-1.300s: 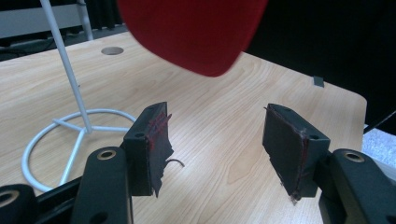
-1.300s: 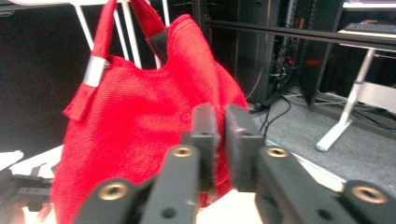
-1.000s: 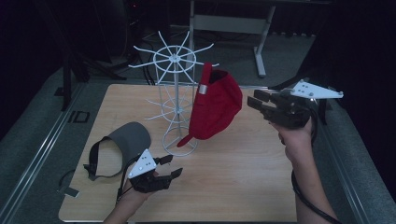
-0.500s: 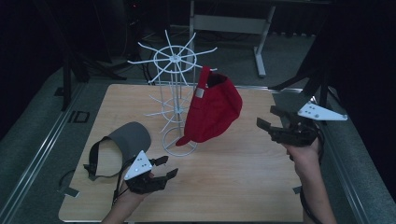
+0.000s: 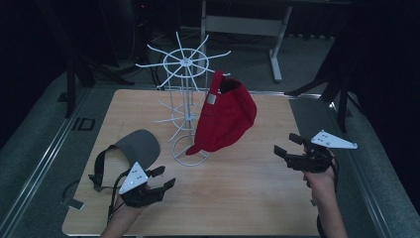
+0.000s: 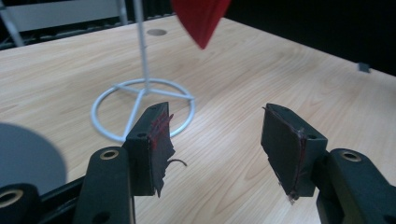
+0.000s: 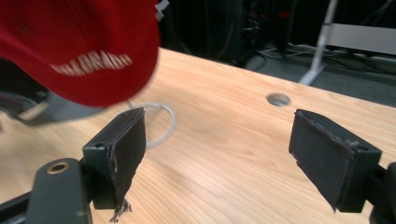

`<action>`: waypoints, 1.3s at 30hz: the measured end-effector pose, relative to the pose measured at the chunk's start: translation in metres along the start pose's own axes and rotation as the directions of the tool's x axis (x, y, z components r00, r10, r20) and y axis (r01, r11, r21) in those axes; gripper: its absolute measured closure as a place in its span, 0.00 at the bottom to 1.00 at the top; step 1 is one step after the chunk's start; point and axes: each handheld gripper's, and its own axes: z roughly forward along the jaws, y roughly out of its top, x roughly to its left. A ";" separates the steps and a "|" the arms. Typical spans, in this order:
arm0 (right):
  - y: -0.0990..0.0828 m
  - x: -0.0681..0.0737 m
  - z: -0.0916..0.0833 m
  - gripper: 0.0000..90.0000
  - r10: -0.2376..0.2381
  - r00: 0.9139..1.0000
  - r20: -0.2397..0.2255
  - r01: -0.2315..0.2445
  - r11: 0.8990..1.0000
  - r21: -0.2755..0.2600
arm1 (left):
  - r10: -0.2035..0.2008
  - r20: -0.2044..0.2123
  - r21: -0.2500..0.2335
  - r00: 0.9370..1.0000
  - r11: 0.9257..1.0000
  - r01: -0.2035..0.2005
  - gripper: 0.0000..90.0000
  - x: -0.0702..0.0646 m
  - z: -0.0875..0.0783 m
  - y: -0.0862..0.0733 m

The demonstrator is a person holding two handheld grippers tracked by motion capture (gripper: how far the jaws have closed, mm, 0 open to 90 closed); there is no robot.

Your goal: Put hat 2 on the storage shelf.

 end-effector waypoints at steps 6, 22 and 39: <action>-0.025 -0.006 0.002 0.21 0.006 0.999 0.037 -0.007 0.999 0.034 | -0.008 -0.042 0.002 0.999 1.000 0.008 0.48 0.009 -0.010 -0.007; -0.073 -0.018 0.001 0.21 0.031 0.996 0.086 -0.038 0.996 0.079 | -0.047 -0.217 0.003 0.975 0.999 0.049 0.48 0.042 -0.053 -0.037; -0.086 -0.018 -0.003 0.21 0.027 0.997 0.078 -0.034 0.995 0.094 | -0.124 -0.403 0.036 0.907 0.988 0.151 0.46 0.070 -0.107 -0.081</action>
